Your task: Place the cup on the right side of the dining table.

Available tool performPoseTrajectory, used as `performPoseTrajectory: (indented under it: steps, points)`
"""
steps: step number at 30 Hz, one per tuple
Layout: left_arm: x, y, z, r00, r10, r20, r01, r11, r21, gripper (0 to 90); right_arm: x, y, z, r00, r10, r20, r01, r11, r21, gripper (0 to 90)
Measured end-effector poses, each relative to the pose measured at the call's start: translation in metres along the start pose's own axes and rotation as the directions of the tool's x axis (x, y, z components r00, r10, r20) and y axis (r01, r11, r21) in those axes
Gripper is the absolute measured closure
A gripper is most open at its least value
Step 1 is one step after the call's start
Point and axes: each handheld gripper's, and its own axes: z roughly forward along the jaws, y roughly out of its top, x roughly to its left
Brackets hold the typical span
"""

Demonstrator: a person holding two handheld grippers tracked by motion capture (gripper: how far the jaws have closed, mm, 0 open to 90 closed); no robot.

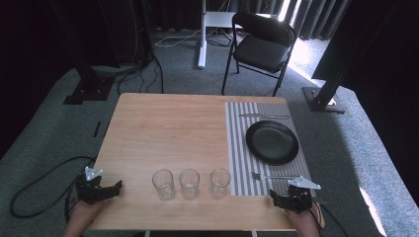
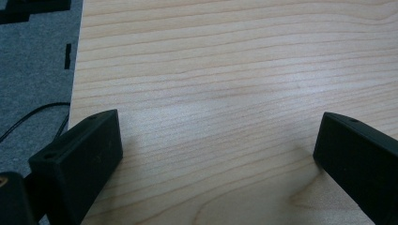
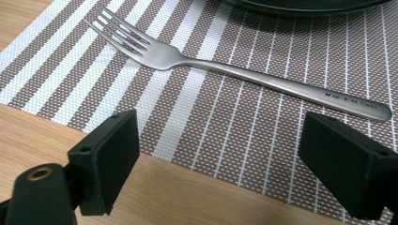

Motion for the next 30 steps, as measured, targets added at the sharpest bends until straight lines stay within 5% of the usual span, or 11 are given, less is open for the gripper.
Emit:
performPoseTrajectory:
  steps: [17,30]
  points:
    - [0.0,0.0,0.0,1.0,0.0,0.0,0.0,1.0,0.001,1.9,0.016,0.012,-0.018,0.9962,-0.044,-0.075,0.04,0.998,-0.052,12.5]
    - [0.0,0.0,0.0,1.0,0.0,0.0,0.0,1.0,0.0,1.9,0.03,0.026,-0.037,0.9815,-0.094,-0.167,0.075,0.99,-0.118,12.5]
